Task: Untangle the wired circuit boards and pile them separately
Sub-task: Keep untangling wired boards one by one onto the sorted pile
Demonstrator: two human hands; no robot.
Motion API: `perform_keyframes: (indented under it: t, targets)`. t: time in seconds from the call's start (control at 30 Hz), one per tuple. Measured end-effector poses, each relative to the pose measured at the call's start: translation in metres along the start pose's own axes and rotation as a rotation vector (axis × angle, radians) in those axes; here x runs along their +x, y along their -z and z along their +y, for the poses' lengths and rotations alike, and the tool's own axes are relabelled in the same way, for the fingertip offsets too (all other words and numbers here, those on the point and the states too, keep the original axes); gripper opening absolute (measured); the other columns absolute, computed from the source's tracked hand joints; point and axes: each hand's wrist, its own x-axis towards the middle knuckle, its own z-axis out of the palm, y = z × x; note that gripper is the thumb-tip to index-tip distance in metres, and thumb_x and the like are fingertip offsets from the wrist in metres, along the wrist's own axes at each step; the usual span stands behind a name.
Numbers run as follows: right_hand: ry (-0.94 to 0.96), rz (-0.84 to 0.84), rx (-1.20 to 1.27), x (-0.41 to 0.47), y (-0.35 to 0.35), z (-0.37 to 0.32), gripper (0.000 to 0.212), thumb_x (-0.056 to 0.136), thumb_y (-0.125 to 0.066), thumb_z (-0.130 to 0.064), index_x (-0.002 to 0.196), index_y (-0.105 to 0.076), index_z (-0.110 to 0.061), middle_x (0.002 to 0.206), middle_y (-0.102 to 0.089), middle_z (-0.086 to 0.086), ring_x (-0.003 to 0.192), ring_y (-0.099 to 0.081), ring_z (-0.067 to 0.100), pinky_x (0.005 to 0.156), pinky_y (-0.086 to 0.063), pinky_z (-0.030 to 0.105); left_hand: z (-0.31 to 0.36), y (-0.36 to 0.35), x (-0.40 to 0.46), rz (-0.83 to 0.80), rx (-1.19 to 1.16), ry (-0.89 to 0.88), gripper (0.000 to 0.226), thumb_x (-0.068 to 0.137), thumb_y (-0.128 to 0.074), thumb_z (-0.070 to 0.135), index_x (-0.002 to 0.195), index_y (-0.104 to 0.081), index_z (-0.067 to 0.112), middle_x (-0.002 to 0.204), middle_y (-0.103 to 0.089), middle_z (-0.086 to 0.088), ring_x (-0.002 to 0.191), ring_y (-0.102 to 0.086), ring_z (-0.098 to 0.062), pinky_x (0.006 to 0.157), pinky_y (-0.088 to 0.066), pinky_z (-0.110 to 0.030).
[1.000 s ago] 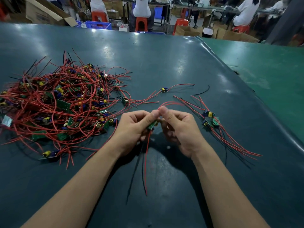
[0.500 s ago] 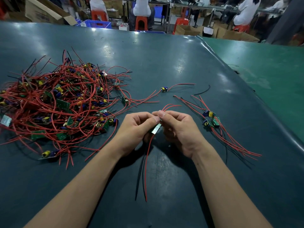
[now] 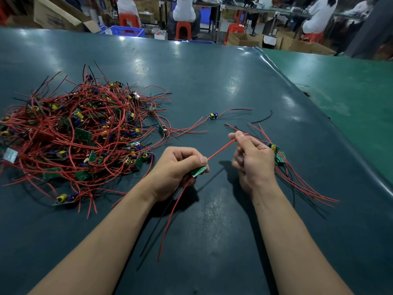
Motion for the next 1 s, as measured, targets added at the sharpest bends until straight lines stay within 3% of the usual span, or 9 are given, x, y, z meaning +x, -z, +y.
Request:
perform_keyframes:
  t: [0.27, 0.4, 0.5, 0.57, 0.63, 0.73, 0.77, 0.87, 1.0]
  targets:
    - [0.051, 0.181, 0.068, 0.006, 0.002, -0.003, 0.028, 0.101, -0.054, -0.018, 0.075, -0.061, -0.009, 0.057, -0.050, -0.004, 0.036, -0.031, 0.005, 0.035, -0.023, 0.014, 0.001, 0.002, 0.000, 0.119, -0.205, -0.011, 0.024, 0.077, -0.058, 0.013, 0.055, -0.068, 0.013, 0.047, -0.041, -0.001, 0.036, -0.030, -0.007, 0.039, -0.025, -0.013]
    - [-0.114, -0.246, -0.268, -0.016, -0.005, 0.002, 0.044, 0.090, -0.059, -0.050, 0.062, -0.061, -0.017, 0.045, -0.039, -0.006, 0.032, -0.030, 0.007, 0.035, -0.020, 0.013, -0.002, -0.003, 0.005, 0.288, -0.099, -0.069, 0.019, 0.092, -0.062, 0.023, 0.079, -0.074, 0.017, 0.054, -0.051, 0.003, 0.045, -0.037, -0.014, 0.047, -0.033, -0.023]
    - [-0.107, -0.544, -0.462, -0.029, -0.007, 0.004, 0.031, 0.083, -0.068, -0.043, 0.066, -0.065, -0.017, 0.049, -0.040, -0.002, 0.035, -0.030, 0.009, 0.034, -0.021, 0.015, -0.003, -0.004, 0.004, 0.231, -0.014, -0.083, 0.023, 0.086, -0.059, 0.031, 0.092, -0.074, 0.015, 0.059, -0.059, 0.001, 0.049, -0.044, -0.012, 0.045, -0.037, -0.019]
    - [-0.121, -0.565, -0.441, -0.027, -0.005, 0.001, 0.024, 0.090, -0.066, -0.031, 0.073, -0.064, -0.014, 0.051, -0.043, -0.001, 0.035, -0.032, 0.008, 0.033, -0.023, 0.015, -0.002, -0.005, 0.001, 0.175, 0.042, -0.100, 0.027, 0.089, -0.056, 0.031, 0.099, -0.072, 0.013, 0.062, -0.062, 0.006, 0.048, -0.047, -0.005, 0.044, -0.036, -0.012]
    - [-0.148, -0.583, -0.391, -0.026, -0.004, -0.002, 0.026, 0.089, -0.065, -0.034, 0.079, -0.063, -0.011, 0.051, -0.046, -0.003, 0.035, -0.034, 0.008, 0.032, -0.024, 0.015, -0.001, -0.005, 0.000, 0.126, 0.018, -0.107, 0.027, 0.090, -0.054, 0.028, 0.102, -0.071, 0.012, 0.072, -0.069, 0.008, 0.057, -0.057, -0.002, 0.052, -0.044, -0.012]
    - [-0.120, -0.594, -0.403, -0.027, -0.006, 0.000, 0.033, 0.079, -0.066, -0.046, 0.075, -0.063, -0.012, 0.049, -0.045, -0.001, 0.034, -0.034, 0.009, 0.033, -0.025, 0.016, -0.003, -0.004, 0.002, 0.085, -0.031, -0.084, 0.028, 0.090, -0.053, 0.028, 0.105, -0.073, 0.016, 0.097, -0.073, -0.005, 0.087, -0.064, -0.020, 0.084, -0.054, -0.039]
    - [-0.085, -0.569, -0.400, -0.028, -0.007, 0.001, 0.031, 0.081, -0.066, -0.043, 0.072, -0.063, -0.013, 0.049, -0.045, -0.001, 0.035, -0.033, 0.009, 0.033, -0.025, 0.017, -0.003, -0.004, 0.002, 0.069, -0.042, -0.066, 0.029, 0.090, -0.053, 0.030, 0.109, -0.072, 0.019, 0.097, -0.072, -0.008, 0.087, -0.063, -0.024, 0.084, -0.053, -0.042]
    - [-0.001, -0.396, -0.333, -0.026, -0.010, 0.003, 0.028, 0.094, -0.062, -0.029, 0.071, -0.064, -0.013, 0.051, -0.048, -0.003, 0.038, -0.034, 0.007, 0.034, -0.024, 0.016, -0.003, -0.002, 0.002, 0.078, -0.053, -0.022, 0.031, 0.084, -0.060, 0.031, 0.112, -0.067, 0.018, 0.076, -0.065, 0.001, 0.062, -0.059, -0.012, 0.058, -0.051, -0.022]
    - [-0.118, -0.353, -0.192, -0.021, -0.006, -0.005, 0.034, 0.090, -0.065, -0.029, 0.058, -0.059, -0.020, 0.049, -0.041, -0.002, 0.033, -0.030, 0.008, 0.036, -0.021, 0.012, -0.007, 0.000, 0.002, 0.123, 0.005, -0.009, 0.017, 0.076, -0.068, 0.026, 0.088, -0.075, 0.015, 0.064, -0.066, -0.002, 0.052, -0.052, -0.009, 0.051, -0.044, -0.015]
